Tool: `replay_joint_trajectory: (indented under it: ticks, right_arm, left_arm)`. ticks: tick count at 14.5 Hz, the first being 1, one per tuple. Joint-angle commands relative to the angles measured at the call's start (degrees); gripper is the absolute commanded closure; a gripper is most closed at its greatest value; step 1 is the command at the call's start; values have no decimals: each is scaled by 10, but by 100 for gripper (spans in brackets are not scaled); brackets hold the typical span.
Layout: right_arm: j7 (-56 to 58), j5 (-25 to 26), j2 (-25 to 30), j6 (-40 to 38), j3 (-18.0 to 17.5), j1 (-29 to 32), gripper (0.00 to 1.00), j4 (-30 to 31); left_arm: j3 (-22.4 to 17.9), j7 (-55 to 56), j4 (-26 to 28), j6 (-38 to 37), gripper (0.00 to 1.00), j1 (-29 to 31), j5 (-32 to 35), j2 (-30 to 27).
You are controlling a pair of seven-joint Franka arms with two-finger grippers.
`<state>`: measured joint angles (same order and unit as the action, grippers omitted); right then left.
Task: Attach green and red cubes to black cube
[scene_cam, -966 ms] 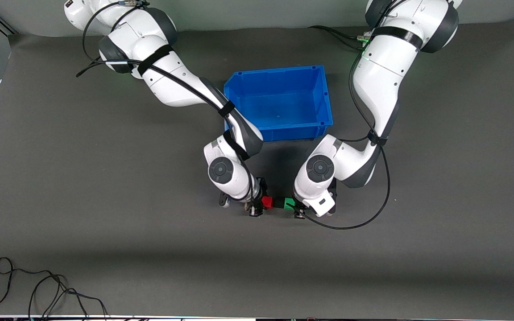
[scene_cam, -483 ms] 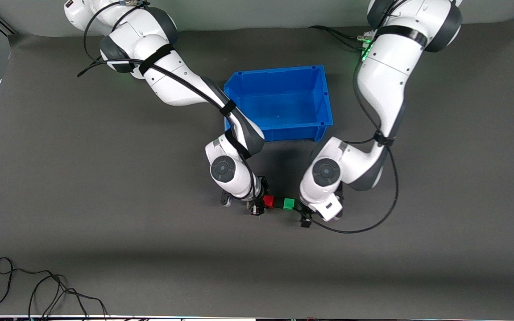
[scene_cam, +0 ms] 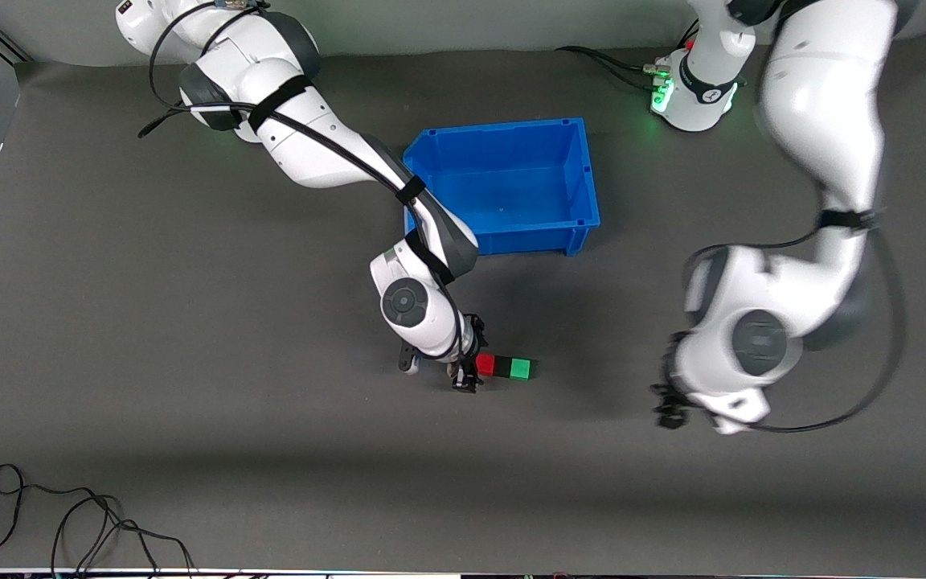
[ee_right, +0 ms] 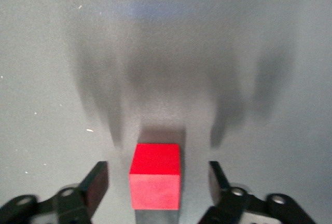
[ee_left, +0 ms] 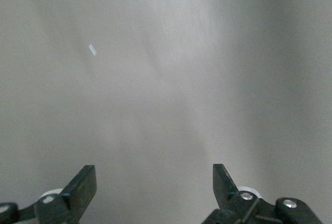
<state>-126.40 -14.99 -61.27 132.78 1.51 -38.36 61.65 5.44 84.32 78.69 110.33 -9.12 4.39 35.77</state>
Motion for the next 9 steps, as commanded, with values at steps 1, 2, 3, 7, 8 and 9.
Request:
replay_joint_trajectory:
  ticks: [1, 2, 3, 7, 8, 9]
  right_arm:
    - [34, 15, 49, -86, 3, -5, 0, 3]
    - [62, 14, 69, -124, 3, -2, 0, 5]
    - [83, 13, 92, -159, 4, 1, 0, 7]
    - [207, 7, 179, -307, 5, 40, 0, 7]
    - [250, 5, 202, -347, 5, 52, 0, 7]
    - [288, 4, 227, -389, 5, 69, 0, 7]
  left_arm:
    - [6, -161, 22, -54, 0, 48, -6, -54]
    - [6, -245, 28, -57, 0, 65, -7, -72]
    - [5, -321, 34, -65, 0, 73, -7, -89]
    - [6, -586, 36, -133, 0, 111, -8, -160]
    - [5, -645, 33, -144, 0, 111, -8, -170]
    - [5, -687, 30, -146, 0, 110, -4, -181]
